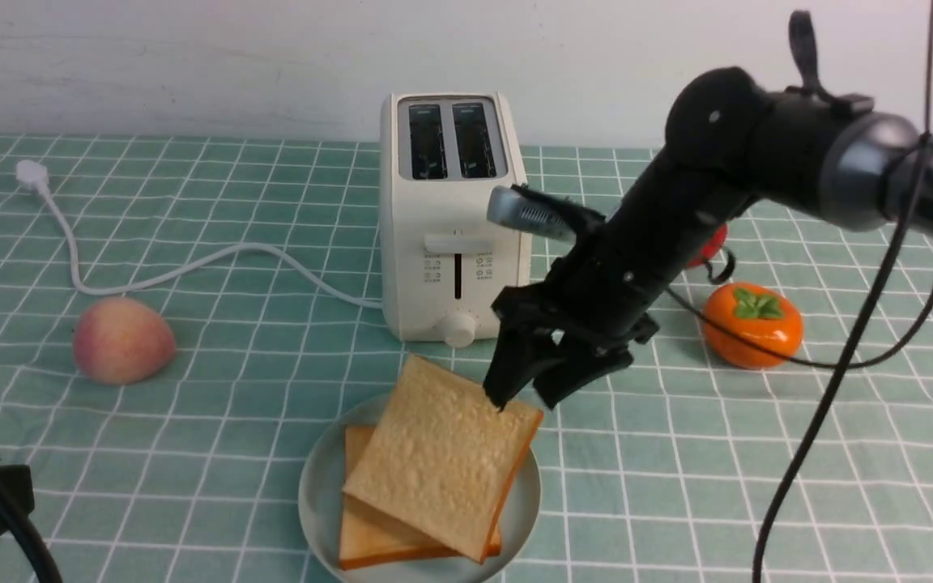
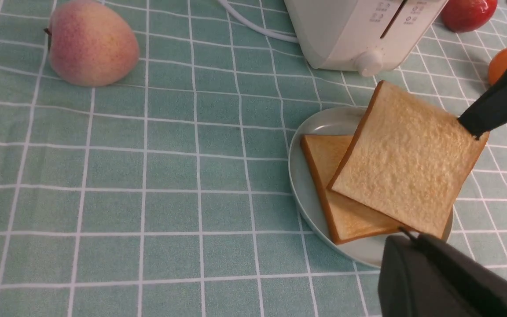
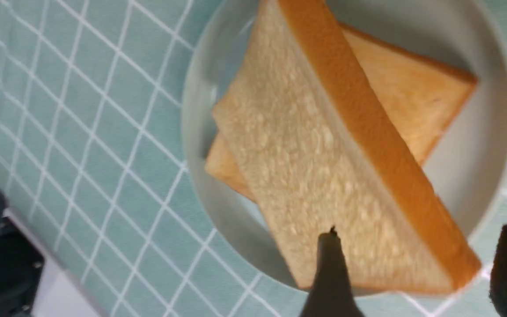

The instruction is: Take toasted bread from bread machine on blue coffee table place on plate.

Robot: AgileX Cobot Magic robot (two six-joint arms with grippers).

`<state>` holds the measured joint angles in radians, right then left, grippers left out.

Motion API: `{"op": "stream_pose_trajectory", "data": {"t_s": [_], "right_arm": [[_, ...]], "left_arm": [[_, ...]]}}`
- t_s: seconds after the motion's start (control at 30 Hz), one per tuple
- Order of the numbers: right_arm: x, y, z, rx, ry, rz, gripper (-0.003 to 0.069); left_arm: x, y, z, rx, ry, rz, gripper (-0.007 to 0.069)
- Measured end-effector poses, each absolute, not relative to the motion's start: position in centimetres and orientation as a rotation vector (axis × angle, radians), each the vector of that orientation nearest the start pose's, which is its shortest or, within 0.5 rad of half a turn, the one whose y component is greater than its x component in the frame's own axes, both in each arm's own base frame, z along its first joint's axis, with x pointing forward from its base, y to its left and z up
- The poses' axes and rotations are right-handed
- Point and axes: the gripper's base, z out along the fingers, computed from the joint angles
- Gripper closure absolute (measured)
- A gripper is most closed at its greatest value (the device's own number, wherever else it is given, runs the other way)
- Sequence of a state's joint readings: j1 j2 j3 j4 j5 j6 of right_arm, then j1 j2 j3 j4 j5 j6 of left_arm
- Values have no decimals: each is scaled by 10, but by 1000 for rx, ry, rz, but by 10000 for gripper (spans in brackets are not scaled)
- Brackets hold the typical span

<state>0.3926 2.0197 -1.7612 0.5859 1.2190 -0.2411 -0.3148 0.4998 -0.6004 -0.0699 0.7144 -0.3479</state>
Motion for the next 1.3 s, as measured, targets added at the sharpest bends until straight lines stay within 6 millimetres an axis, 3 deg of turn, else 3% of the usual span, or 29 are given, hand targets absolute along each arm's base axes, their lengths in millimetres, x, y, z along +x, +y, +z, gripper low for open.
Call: {"op": "stream_pose_trajectory", "data": {"t_s": [0.13,0.23,0.3,0.4,0.5,0.6,0.7,0.73,0.77,0.8,0.93,0.97,1.0,1.1,1.3], "right_arm": [[367,180,322,-653,2700,601,197],[342,160,372,-609,2597,470,236],[313,143,414,-549,2504,404,282],[270,120,461,-461,2384,364,363],[218,95,496,-394,2261,339,443],[159,67,510,-336,2127,316,521],[129,51,497,-302,1981,299,571],[108,42,490,-286,1881,305,587],[106,41,489,-281,1847,304,589],[88,34,472,-269,1757,307,603],[47,17,415,-222,1445,333,646],[42,15,398,-214,1391,339,657],[42,15,398,-214,1391,339,657],[26,9,373,-200,1282,350,659],[23,8,368,-197,1255,354,657]], "left_arm": [[85,-32,314,-63,2140,-474,638],[85,-32,314,-63,2144,-473,638],[85,-32,314,-63,2146,-472,638],[85,-32,314,-63,2145,-472,638],[86,-32,316,-64,2124,-478,638],[89,-33,320,-65,2065,-492,638],[90,-33,324,-66,2013,-503,638],[91,-33,326,-66,1995,-508,638],[91,-33,326,-66,1992,-508,638],[92,-33,327,-66,1982,-510,638],[92,-33,328,-66,1975,-512,638],[92,-33,328,-66,1975,-512,638],[92,-33,328,-66,1975,-512,638],[92,-33,328,-66,1975,-512,638],[92,-33,328,-66,1976,-512,638]]}}
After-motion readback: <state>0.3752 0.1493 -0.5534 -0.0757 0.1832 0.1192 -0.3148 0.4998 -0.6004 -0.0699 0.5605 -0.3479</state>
